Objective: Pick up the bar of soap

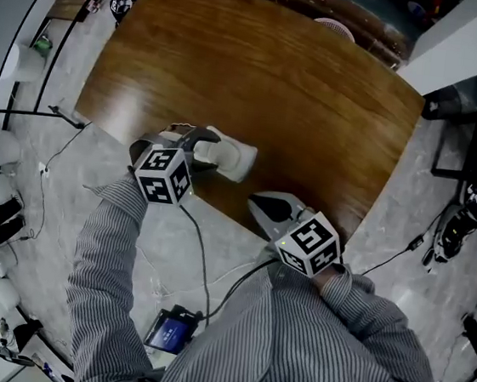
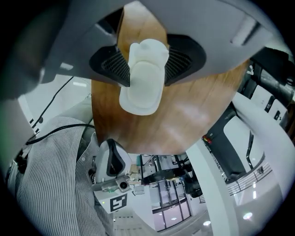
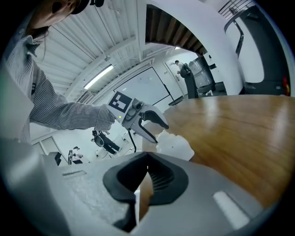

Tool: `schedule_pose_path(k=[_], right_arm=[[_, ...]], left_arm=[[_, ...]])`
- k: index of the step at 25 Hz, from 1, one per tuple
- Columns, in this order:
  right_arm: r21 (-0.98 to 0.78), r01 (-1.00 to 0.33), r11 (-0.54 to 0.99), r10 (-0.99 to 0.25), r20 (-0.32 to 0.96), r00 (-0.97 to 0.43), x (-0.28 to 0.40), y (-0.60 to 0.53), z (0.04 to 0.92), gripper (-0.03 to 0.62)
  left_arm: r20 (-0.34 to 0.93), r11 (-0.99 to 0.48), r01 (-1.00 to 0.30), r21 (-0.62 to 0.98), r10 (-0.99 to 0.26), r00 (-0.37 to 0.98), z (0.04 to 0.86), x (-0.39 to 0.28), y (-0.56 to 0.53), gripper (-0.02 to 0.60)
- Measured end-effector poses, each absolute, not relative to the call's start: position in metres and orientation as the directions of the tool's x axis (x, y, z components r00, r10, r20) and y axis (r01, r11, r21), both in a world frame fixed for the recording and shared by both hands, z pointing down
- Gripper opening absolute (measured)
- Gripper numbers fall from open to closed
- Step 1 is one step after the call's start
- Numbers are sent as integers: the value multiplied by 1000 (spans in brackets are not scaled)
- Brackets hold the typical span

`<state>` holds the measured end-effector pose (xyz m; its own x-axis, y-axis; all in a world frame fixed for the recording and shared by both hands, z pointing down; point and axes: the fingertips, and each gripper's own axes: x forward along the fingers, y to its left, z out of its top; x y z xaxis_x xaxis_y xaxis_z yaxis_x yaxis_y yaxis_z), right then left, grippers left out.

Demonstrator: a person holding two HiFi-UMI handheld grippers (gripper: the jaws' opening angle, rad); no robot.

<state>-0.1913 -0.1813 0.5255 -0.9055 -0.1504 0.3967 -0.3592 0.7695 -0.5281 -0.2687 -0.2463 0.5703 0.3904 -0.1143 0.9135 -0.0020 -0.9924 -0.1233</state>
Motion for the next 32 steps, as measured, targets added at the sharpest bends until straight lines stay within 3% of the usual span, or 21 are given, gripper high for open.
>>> schedule_pose_path(k=[10, 23, 28, 32], right_arm=[[-540, -407, 737, -179, 424, -888, -183, -193, 536, 2], [-545, -451, 706, -215, 442, -871, -168, -197, 541, 2], [-545, -463, 699, -231, 441, -867, -159, -200, 536, 2], [-540, -460, 704, -240, 429, -871, -154, -199, 529, 2]], left_arm=[[935, -983, 182, -21, 45, 351, 592, -259, -241, 262], [910, -970, 211, 118, 191, 368, 596, -258, -242, 272], [901, -981, 144, 129, 177, 397, 591, -256, -240, 268], [844, -995, -35, 97, 64, 533, 569, -249, -247, 268]])
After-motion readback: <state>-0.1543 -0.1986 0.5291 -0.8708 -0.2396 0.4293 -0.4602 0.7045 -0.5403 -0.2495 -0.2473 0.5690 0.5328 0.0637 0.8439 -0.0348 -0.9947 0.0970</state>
